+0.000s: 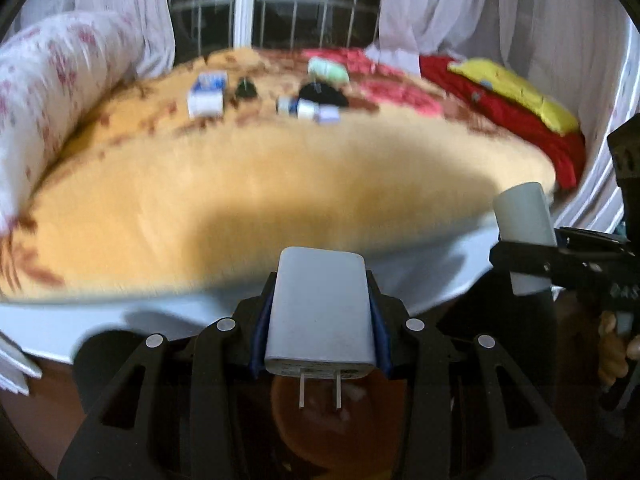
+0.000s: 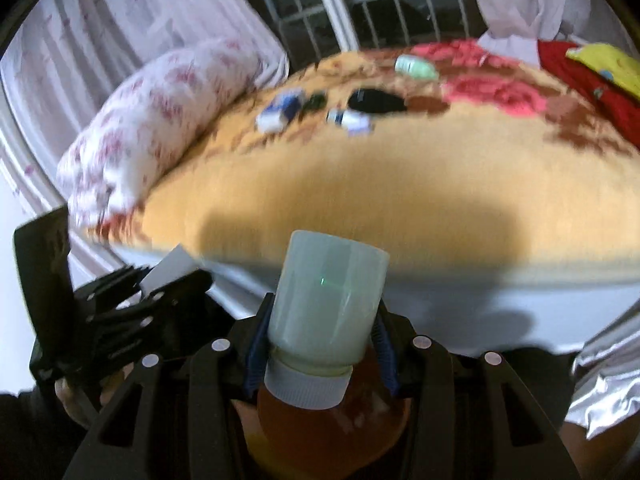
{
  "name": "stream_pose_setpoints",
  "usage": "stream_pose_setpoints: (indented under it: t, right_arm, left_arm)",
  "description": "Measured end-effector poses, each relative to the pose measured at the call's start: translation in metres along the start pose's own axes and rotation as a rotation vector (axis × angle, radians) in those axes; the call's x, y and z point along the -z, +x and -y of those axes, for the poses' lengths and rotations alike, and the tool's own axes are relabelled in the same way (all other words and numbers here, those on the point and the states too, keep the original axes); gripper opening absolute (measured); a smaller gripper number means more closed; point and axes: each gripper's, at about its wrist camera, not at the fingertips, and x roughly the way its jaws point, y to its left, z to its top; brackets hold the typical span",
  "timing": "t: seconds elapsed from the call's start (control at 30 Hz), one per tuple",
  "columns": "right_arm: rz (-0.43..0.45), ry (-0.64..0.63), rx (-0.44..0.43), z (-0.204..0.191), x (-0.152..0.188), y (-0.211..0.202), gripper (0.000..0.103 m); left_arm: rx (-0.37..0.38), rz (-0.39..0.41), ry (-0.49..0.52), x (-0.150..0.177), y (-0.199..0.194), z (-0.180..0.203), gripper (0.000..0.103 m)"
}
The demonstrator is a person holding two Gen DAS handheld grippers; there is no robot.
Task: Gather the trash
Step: 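Carry charger and cylinder over the orange bin and open both tools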
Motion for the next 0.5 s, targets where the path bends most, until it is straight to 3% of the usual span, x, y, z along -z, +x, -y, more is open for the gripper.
stream_pose_setpoints:
  t: [0.23, 0.5]
  right_arm:
    - [-0.157, 0.041, -0.004, 0.001, 0.048, 0.036, 0.045]
    - [-0.268, 0.044, -0.001, 0.002, 0.066, 0.068, 0.047]
  left_arm:
    - [0.025, -0.135, 0.001, 0.042, 0.027, 0.006, 0.039]
    - [0.027, -0.211, -0.026, 0.055, 0.044, 0.0, 0.04]
